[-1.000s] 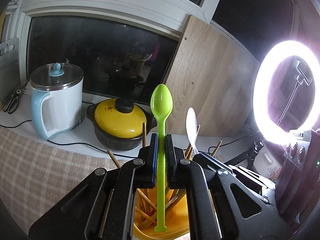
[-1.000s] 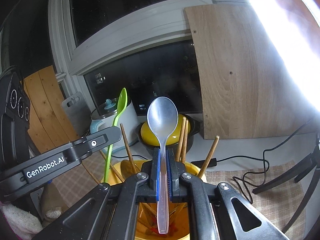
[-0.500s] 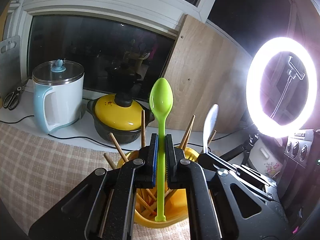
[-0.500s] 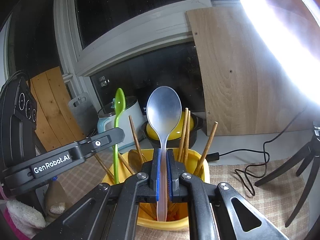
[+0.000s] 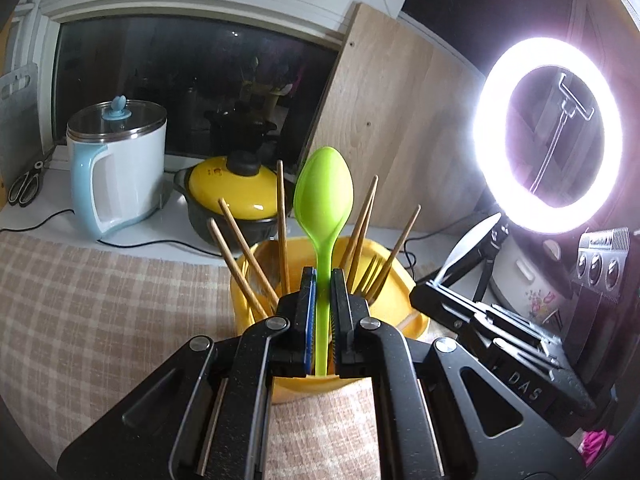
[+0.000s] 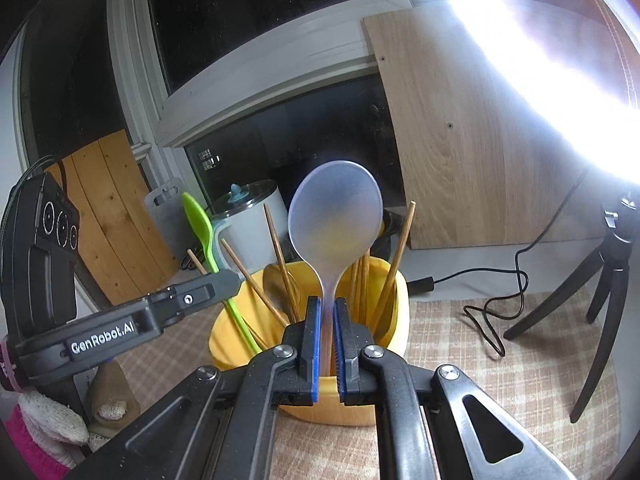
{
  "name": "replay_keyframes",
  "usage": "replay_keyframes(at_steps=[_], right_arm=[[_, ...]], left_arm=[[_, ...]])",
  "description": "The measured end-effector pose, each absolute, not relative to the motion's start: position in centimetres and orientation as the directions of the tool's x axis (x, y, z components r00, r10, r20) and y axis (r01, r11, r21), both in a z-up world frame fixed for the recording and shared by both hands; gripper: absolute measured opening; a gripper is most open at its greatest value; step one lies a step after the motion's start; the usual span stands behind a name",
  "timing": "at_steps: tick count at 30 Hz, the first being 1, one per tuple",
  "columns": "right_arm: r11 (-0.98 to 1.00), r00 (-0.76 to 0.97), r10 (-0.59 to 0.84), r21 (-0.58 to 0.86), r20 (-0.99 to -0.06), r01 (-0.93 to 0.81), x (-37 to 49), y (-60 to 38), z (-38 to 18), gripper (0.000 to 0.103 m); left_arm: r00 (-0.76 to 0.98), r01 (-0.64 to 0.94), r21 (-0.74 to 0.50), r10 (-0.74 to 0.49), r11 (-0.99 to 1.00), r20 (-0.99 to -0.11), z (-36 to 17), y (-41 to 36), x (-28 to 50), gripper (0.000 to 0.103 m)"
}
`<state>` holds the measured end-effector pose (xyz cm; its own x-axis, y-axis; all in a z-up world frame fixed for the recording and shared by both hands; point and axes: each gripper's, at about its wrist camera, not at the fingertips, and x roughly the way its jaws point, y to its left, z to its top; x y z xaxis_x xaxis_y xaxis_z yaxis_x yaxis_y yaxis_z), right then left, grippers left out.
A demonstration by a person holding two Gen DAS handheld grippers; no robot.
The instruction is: Organize utensils
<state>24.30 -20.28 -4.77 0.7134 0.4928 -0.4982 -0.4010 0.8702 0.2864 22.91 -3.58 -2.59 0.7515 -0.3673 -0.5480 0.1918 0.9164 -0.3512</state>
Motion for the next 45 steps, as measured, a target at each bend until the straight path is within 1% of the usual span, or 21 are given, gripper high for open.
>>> replay_keyframes(at_steps=[2, 3, 4, 5, 6, 7, 12, 17, 19, 23, 25, 29, 30, 32, 34, 36, 37, 39, 41, 43, 45], right_arm=[[0.866, 0.705, 0.500, 0.295, -0.503, -0.404, 24.3, -20.3, -4.7, 0.009], [0.865, 0.702, 0.503, 0.297, -0.504, -0.405, 24.3, -20.3, -4.7, 0.020], [0.863, 0.702, 0.505, 0.299, -0.501, -0.408, 24.2, -20.4, -4.6, 0.027], [0.864, 0.706, 0.504, 0.297, -0.498, -0.407, 24.0, -20.5, -4.6, 0.028], [0.866, 0.711, 0.501, 0.293, -0.494, -0.406, 23.7, -20.6, -4.5, 0.028], [0.866, 0.712, 0.501, 0.293, -0.492, -0.406, 23.6, -20.6, -4.4, 0.029], [0.866, 0.719, 0.499, 0.315, -0.484, -0.389, 22.7, -21.5, -4.3, 0.043], [0.867, 0.724, 0.496, 0.317, -0.480, -0.384, 21.6, -22.3, -4.0, 0.044], [0.869, 0.726, 0.494, 0.315, -0.479, -0.383, 21.1, -22.4, -3.9, 0.048], [0.870, 0.730, 0.492, 0.312, -0.475, -0.383, 20.0, -22.8, -3.5, 0.049], [0.872, 0.734, 0.487, 0.307, -0.474, -0.380, 19.4, -22.9, -3.2, 0.057], [0.876, 0.746, 0.479, 0.305, -0.463, -0.374, 17.7, -23.1, -2.4, 0.066], [0.879, 0.750, 0.473, 0.300, -0.462, -0.370, 17.2, -23.1, -2.2, 0.071], [0.885, 0.757, 0.463, 0.288, -0.461, -0.366, 16.4, -23.0, -1.7, 0.079], [0.895, 0.773, 0.445, 0.264, -0.452, -0.361, 15.3, -23.1, -1.1, 0.088], [0.903, 0.786, 0.429, 0.244, -0.445, -0.354, 14.5, -23.1, -0.6, 0.091], [0.906, 0.790, 0.422, 0.236, -0.444, -0.352, 14.1, -23.2, -0.5, 0.097], [0.911, 0.798, 0.411, 0.229, -0.441, -0.343, 13.4, -23.5, -0.2, 0.103], [0.913, 0.800, 0.406, 0.234, -0.442, -0.334, 12.9, -23.8, -0.1, 0.103], [0.915, 0.798, 0.401, 0.233, -0.450, -0.329, 12.6, -23.9, 0.0, 0.103], [0.921, 0.801, 0.388, 0.226, -0.457, -0.317, 12.3, -24.1, 0.0, 0.103]], left_arm=[[0.745, 0.189, -0.350, -0.367, 0.917, -0.557, -2.7, -3.6, 22.7, 0.004], [0.740, 0.188, -0.353, -0.368, 0.917, -0.563, -2.7, -3.6, 22.6, 0.005], [0.736, 0.185, -0.355, -0.369, 0.916, -0.568, -2.7, -3.6, 22.4, 0.008], [0.733, 0.184, -0.355, -0.368, 0.917, -0.572, -2.8, -3.5, 22.3, 0.013], [0.732, 0.179, -0.353, -0.364, 0.918, -0.576, -2.8, -3.5, 22.1, 0.029], [0.734, 0.172, -0.354, -0.359, 0.919, -0.576, -2.8, -3.3, 21.9, 0.040], [0.744, 0.161, -0.355, -0.350, 0.921, -0.569, -2.6, -2.6, 20.7, 0.041], [0.753, 0.165, -0.334, -0.337, 0.928, -0.565, -2.2, -2.4, 19.5, 0.041], [0.755, 0.168, -0.325, -0.333, 0.931, -0.564, -2.0, -2.4, 19.1, 0.041], [0.765, 0.175, -0.311, -0.328, 0.934, -0.555, -1.3, -2.4, 17.6, 0.041], [0.770, 0.181, -0.300, -0.324, 0.937, -0.550, -1.0, -2.4, 16.7, 0.041], [0.784, 0.188, -0.270, -0.310, 0.944, -0.538, -0.1, -2.6, 14.7, 0.043], [0.788, 0.190, -0.263, -0.307, 0.946, -0.533, 0.2, -2.7, 14.1, 0.045], [0.799, 0.195, -0.245, -0.299, 0.950, -0.521, 0.8, -2.8, 12.9, 0.054], [0.812, 0.199, -0.224, -0.288, 0.954, -0.507, 1.3, -3.1, 11.7, 0.070], [0.825, 0.198, -0.202, -0.274, 0.959, -0.494, 1.8, -3.4, 10.6, 0.078], [0.829, 0.199, -0.190, -0.268, 0.962, -0.490, 2.0, -3.6, 10.1, 0.082], [0.833, 0.197, -0.174, -0.258, 0.965, -0.489, 2.3, -3.9, 9.4, 0.084], [0.837, 0.188, -0.167, -0.247, 0.968, -0.488, 2.6, -4.0, 8.7, 0.088], [0.843, 0.174, -0.166, -0.234, 0.971, -0.484, 2.9, -4.1, 8.2, 0.098], [0.854, 0.161, -0.165, -0.221, 0.973, -0.470, 3.2, -4.1, 7.7, 0.100]])
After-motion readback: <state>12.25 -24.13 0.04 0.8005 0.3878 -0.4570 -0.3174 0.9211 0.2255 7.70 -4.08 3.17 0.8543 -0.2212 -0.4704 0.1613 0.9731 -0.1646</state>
